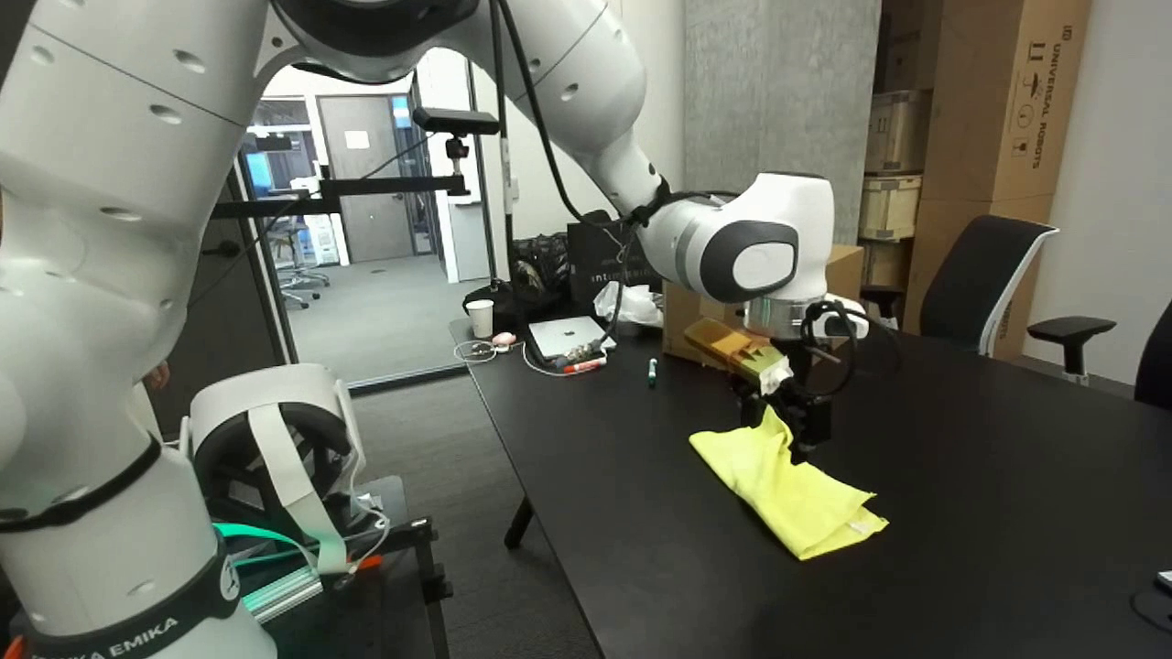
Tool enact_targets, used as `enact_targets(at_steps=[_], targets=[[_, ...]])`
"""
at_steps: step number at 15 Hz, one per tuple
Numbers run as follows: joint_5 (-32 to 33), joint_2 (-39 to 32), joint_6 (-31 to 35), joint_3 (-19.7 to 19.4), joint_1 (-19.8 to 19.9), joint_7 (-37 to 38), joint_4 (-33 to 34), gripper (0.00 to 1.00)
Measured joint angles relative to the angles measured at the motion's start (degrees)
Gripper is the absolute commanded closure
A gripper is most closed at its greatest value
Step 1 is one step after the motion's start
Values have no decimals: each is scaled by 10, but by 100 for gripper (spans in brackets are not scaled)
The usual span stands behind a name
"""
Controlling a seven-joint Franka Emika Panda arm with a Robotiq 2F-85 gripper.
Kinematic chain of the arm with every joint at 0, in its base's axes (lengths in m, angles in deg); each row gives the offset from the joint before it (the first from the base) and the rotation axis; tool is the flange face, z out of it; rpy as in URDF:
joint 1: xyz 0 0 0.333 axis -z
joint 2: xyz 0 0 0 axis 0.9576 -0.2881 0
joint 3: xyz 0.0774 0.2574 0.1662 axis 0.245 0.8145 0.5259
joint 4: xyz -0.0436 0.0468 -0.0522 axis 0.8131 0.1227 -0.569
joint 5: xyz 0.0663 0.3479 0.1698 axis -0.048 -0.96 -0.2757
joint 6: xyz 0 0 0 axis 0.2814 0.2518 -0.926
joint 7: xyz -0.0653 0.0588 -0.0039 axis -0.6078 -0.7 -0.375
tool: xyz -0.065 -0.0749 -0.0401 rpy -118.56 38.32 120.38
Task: Fold the cloth in half
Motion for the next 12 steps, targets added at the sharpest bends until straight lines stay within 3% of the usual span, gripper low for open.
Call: enact_targets(at_steps=[7, 12], targets=[[-71, 175, -5, 3, 73, -150, -202, 0], [-125, 291, -49, -11, 100, -238, -273, 0]])
